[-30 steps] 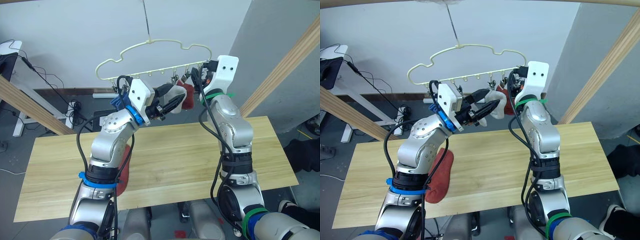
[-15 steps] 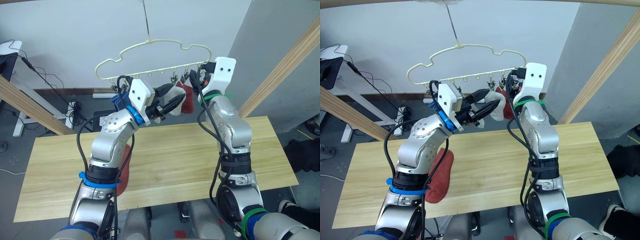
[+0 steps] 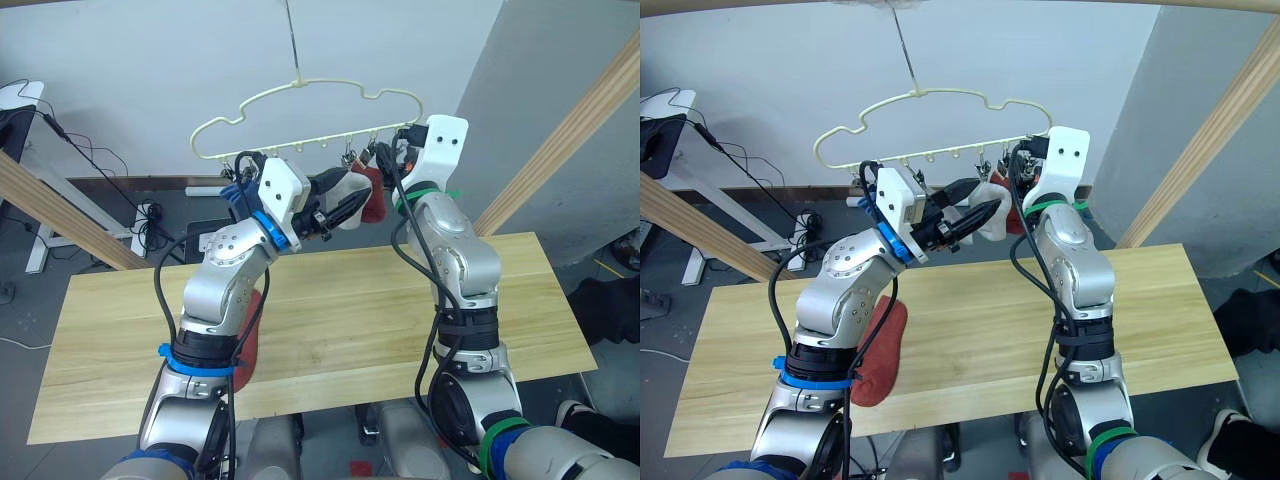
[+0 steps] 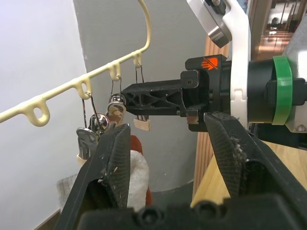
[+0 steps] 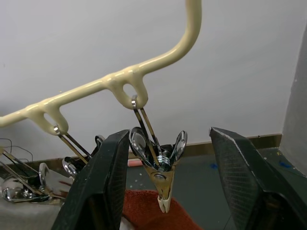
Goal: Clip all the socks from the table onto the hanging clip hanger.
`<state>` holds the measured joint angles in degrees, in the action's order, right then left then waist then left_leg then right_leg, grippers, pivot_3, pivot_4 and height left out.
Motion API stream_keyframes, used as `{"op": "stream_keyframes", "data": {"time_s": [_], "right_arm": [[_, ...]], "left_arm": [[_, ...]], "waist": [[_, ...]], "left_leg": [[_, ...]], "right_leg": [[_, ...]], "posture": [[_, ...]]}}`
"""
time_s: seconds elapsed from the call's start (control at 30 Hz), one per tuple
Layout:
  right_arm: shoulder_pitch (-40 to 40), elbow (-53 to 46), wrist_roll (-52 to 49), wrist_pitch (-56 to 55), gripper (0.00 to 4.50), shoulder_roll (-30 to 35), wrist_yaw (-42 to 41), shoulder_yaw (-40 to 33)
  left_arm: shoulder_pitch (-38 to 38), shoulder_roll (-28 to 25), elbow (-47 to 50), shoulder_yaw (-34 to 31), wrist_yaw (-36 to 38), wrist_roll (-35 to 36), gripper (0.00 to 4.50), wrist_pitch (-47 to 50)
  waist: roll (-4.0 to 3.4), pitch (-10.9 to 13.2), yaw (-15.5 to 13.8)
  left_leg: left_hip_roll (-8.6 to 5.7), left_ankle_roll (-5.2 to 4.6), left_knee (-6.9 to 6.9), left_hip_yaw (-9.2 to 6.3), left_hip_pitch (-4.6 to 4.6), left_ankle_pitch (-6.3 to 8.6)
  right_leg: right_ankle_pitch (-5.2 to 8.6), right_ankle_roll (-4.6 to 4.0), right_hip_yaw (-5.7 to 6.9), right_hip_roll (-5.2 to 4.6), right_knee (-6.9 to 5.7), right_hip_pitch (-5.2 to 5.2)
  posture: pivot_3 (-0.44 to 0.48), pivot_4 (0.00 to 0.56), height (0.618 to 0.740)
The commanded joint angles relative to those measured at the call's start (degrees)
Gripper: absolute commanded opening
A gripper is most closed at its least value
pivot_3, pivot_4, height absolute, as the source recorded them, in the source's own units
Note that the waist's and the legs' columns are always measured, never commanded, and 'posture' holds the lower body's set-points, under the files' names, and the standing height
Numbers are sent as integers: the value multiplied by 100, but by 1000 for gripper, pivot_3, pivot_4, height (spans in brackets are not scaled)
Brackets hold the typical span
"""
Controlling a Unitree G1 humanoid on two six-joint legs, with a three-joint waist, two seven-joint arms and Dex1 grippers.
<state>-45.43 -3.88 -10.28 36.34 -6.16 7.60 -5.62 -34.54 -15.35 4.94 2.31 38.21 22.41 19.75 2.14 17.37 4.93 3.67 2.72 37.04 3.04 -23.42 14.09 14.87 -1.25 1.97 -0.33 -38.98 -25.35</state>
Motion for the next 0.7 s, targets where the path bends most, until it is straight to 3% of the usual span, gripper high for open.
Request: {"op": "stream_keyframes", "data": {"time_s": [0.03,0.27,0.5,0.53,0.7], "right_arm": [[7,-373,-38,-48,2735,-48,26,49],[60,-435,-21,-26,2735,-123,40,103],[56,-425,-5,-74,326,-72,-56,150],[51,-419,4,-81,132,-50,-80,168],[43,-397,44,-105,130,46,-160,240]], "left_arm": [[-78,43,176,32,11,35,2728,-37],[-77,45,159,40,15,29,2728,-45],[-51,45,176,49,6,20,2728,-49],[-38,41,183,50,8,20,2728,-50],[70,11,253,52,1,15,2728,-39]], "waist": [[0,0,0],[0,0,2],[0,0,2],[0,0,2],[0,0,2]], "left_leg": [[0,0,0,0,0,0],[0,0,0,-1,0,0],[0,-1,1,-1,0,0],[0,0,1,-1,0,0],[0,0,1,-1,0,0]], "right_leg": [[0,0,0,0,0,0],[0,0,0,0,-1,0],[0,0,1,0,-1,0],[0,0,1,0,-1,0],[0,0,1,0,-1,0]], "posture": [[-179,271,740],[-179,271,740],[-181,270,740],[-181,270,740],[-181,270,740]]}}
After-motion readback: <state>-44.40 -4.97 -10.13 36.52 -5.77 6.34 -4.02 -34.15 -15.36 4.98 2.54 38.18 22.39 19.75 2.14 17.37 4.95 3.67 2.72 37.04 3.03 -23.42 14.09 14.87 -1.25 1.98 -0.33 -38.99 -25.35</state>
